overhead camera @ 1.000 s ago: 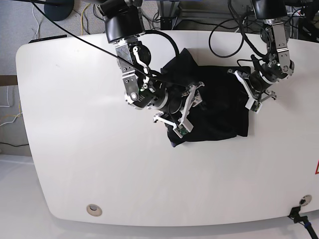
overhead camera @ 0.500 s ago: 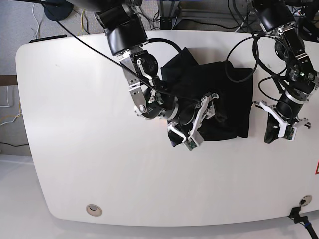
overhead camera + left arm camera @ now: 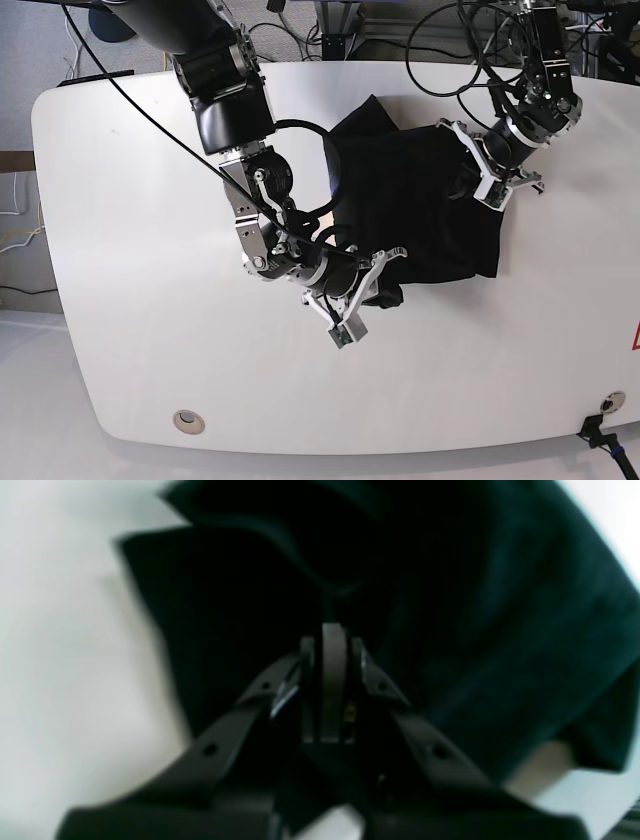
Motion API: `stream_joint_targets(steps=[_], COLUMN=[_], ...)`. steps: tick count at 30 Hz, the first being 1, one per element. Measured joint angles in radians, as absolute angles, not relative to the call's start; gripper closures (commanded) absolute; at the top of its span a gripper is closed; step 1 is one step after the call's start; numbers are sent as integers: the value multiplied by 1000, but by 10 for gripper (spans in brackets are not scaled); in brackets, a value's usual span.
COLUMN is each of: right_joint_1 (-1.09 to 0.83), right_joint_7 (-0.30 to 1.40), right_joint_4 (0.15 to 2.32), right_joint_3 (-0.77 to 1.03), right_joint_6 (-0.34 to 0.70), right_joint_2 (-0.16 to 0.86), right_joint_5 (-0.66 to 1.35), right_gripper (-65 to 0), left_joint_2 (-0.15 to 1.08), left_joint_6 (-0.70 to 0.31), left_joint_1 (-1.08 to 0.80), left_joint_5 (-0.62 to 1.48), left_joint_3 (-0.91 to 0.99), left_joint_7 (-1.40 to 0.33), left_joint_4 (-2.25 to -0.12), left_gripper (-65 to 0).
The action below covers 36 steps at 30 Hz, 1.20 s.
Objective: Fold the T-shirt properly
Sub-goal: 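Press and tuck the folded bundle edges with both grippers to square it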
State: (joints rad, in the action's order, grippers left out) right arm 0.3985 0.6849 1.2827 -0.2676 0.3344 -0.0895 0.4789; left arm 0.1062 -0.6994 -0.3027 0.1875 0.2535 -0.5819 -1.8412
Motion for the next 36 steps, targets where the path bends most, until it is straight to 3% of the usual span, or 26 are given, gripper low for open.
stream_joint_targets(steps=[8, 13, 25, 29, 36], right_joint_1=[348, 279, -25, -68, 41], right_joint_7=[545, 458, 506, 585, 723], right_joint_4=[1078, 1074, 1458, 1576, 1758], right_joint_3=[-270, -265, -263, -263, -268], right_joint_6=[341, 342, 341, 339, 340], right_joint_2=[-94, -60, 81, 91, 81], right_joint_5=[473, 327, 268, 255, 265], right_gripper=[0, 0, 0, 0, 0], left_joint_2=[127, 171, 200, 197, 197], left_joint_6=[-698, -709, -721, -708, -697], left_joint_1=[-313, -173, 136, 145, 18], left_joint_5=[149, 26, -23, -60, -56], left_joint_3=[231, 149, 145, 145, 155], left_joint_7=[-569, -506, -432, -430, -406], left_joint_4=[-1705, -1541, -1216, -1246, -1555], left_gripper=[0, 0, 0, 0, 0])
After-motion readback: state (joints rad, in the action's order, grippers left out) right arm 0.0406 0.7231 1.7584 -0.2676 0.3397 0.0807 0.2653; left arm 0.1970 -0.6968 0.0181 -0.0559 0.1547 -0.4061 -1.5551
